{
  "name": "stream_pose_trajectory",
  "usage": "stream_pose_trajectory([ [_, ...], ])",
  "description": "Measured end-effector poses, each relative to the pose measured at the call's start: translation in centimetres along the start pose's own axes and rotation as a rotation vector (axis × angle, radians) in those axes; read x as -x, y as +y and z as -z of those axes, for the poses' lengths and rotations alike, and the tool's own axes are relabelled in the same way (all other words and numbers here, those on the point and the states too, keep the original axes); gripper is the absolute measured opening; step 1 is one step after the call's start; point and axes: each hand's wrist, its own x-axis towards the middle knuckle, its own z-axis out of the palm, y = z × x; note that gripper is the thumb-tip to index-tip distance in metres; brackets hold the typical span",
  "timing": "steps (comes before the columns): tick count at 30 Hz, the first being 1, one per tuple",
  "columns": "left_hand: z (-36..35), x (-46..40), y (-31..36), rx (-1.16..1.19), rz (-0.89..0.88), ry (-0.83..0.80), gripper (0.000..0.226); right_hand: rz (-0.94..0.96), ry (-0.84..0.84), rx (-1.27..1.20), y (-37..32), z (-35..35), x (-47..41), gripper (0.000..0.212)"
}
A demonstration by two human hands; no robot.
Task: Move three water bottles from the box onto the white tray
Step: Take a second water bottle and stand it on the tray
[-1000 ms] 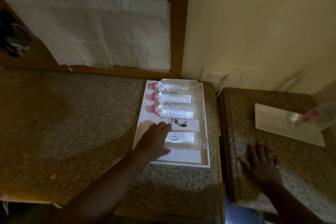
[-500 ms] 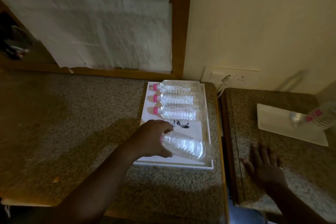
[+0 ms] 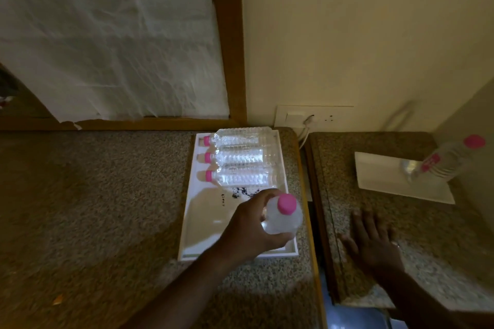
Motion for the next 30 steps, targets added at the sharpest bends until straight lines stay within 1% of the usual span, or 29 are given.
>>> stream_pose_trajectory([
  [3, -0.8, -0.5, -0.2, -0.016, 0.020, -0.010, 0.069, 0.007, 0.011, -0.027, 0.1, 0.1, 0.1, 0.090],
  [5, -0.4, -1.2, -0.3, -0.044, 0.038, 0.003, 0.069, 0.022, 0.022, -0.039, 0.0, 0.2, 0.2, 0.090],
  [8, 0.0, -3.0, 0.8, -0.070, 0.055, 0.001, 0.073, 0.016, 0.059, -0.090, 1.0, 0.3, 0.9, 0.090],
  [12, 0.2, -6.1, 3.9, -0.066, -0.016, 0.062, 0.066, -0.057, 0.064, -0.121, 3.8, 0.4, 1.8, 0.087],
  [15, -1.7, -9.3, 7.4, -0.060, -0.037, 0.076, 0.070, -0.098, 0.072, -0.140, 6.8, 0.8, 2.2, 0.086],
  [17, -3.9, -11.9, 9.4, -0.061, -0.064, 0.035, 0.073, -0.126, 0.081, -0.150, 9.0, 0.8, 2.3, 0.087],
  [19, -7.0, -14.7, 10.7, -0.016, -0.084, -0.043, 0.070, -0.141, 0.095, -0.160, 11.2, 0.7, 2.4, 0.087],
  [23, -13.7, -19.7, 12.2, -0.023, -0.093, -0.110, 0.068, -0.155, 0.135, -0.186, 14.6, 0.4, 2.4, 0.081],
  [26, -17.9, -22.3, 12.6, -0.044, -0.122, -0.160, 0.067, -0.139, 0.150, -0.190, 16.1, 0.3, 2.0, 0.079],
  [30, -21.8, -24.8, 12.3, -0.057, -0.135, -0.214, 0.065, -0.125, 0.174, -0.185, 16.4, 0.3, 1.6, 0.079],
])
